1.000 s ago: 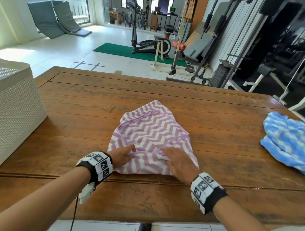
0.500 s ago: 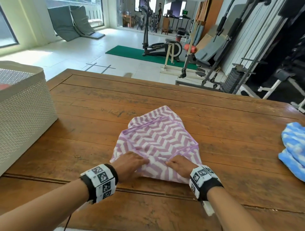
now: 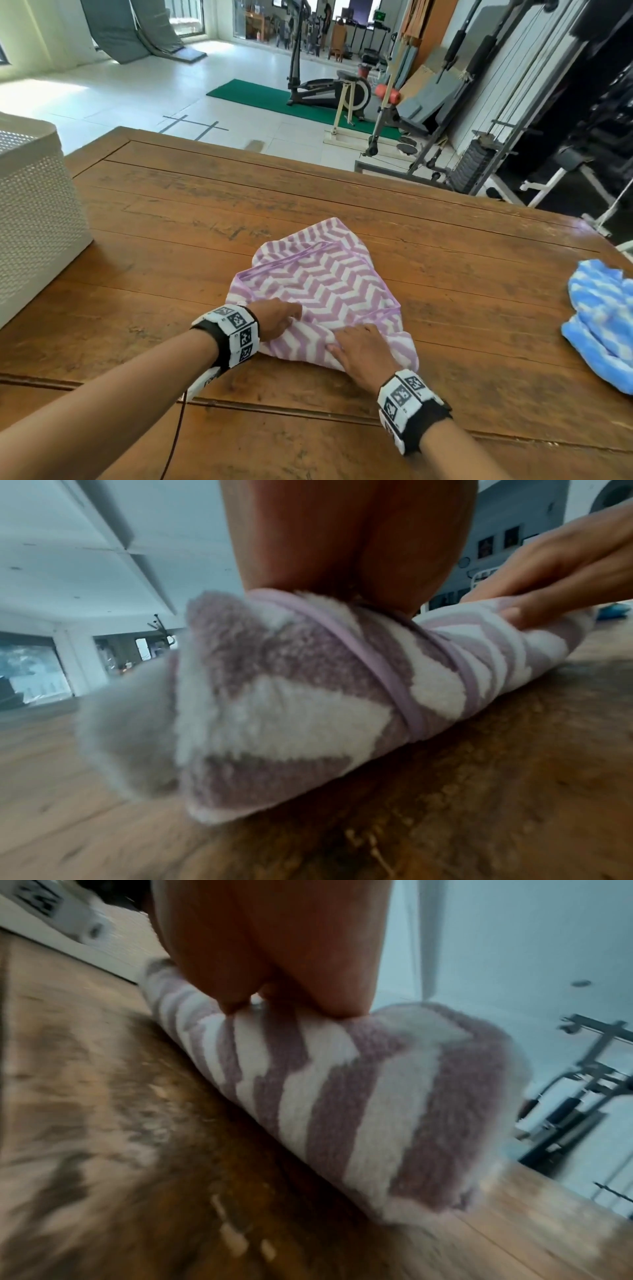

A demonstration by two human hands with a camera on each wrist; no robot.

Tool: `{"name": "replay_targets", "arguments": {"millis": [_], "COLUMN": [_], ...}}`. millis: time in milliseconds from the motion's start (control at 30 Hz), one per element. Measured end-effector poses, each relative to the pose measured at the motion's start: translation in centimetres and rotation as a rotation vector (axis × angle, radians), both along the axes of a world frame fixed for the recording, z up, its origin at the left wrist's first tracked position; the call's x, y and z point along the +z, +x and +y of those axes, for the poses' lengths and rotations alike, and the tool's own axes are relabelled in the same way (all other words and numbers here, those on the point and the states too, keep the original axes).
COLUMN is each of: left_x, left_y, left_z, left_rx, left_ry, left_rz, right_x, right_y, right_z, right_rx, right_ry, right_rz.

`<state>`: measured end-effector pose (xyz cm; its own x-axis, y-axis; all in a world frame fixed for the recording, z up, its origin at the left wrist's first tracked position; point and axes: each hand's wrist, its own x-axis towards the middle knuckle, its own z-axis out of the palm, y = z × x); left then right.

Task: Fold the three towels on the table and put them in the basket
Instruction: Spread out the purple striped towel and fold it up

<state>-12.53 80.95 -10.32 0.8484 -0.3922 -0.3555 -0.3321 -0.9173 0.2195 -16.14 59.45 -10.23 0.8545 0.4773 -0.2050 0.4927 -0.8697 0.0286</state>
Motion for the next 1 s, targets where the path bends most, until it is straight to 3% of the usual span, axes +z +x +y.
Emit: {"name": "replay_targets", "arguments": {"millis": [133,267,333,367,433,533,633,700,800,867,1000], "left_x": [1.5,0.5,-0.1,-0.2,0.2,0.8,1.0,1.0,1.0,1.0,0.3], "left_y": [-0.8,-1.4,-0.2,0.7,2.7,5.4,7.2,7.7,7.5,7.0,7.3], "left_z": [0.0,0.3,0.3,0.2,0.0,-0.1,-0.3,-0.5,-0.5,-0.6,-0.5], "left_rx": [-0.124,-0.193,-0.163,-0.148,-0.132,-0.108,-0.090,-0.099,-0.123,-0.151,-0.155], "left_ry": [0.053,0.095,0.121,0.116,0.108,0.096,0.123,0.123,0.052,-0.013,0.038], "left_rz": [-0.352,-0.246,-0.224,-0.200,-0.131,0.032,0.129,0.102,-0.161,-0.244,-0.117], "right_x": [0.2,0.4,0.6,0.3,-0.5,-1.0,-1.1,-1.2,-0.6,-0.5,-0.1], "right_y": [3.0,6.0,6.8,6.9,6.9,5.8,5.5,6.7,9.7,11.7,14.0], "right_z": [0.2,0.2,0.3,0.2,-0.1,-0.7,-1.1,-1.3,-1.0,-1.1,-0.8], "right_rx": [-0.015,-0.106,-0.119,-0.102,-0.065,-0.059,-0.058,-0.011,-0.033,-0.069,-0.156], "right_ry": [-0.013,0.036,0.057,0.093,0.155,0.112,0.114,0.046,0.049,0.093,0.092], "right_rz": [0.101,0.331,0.359,0.293,-0.045,-0.218,-0.074,-0.054,0.061,0.158,0.265]}}
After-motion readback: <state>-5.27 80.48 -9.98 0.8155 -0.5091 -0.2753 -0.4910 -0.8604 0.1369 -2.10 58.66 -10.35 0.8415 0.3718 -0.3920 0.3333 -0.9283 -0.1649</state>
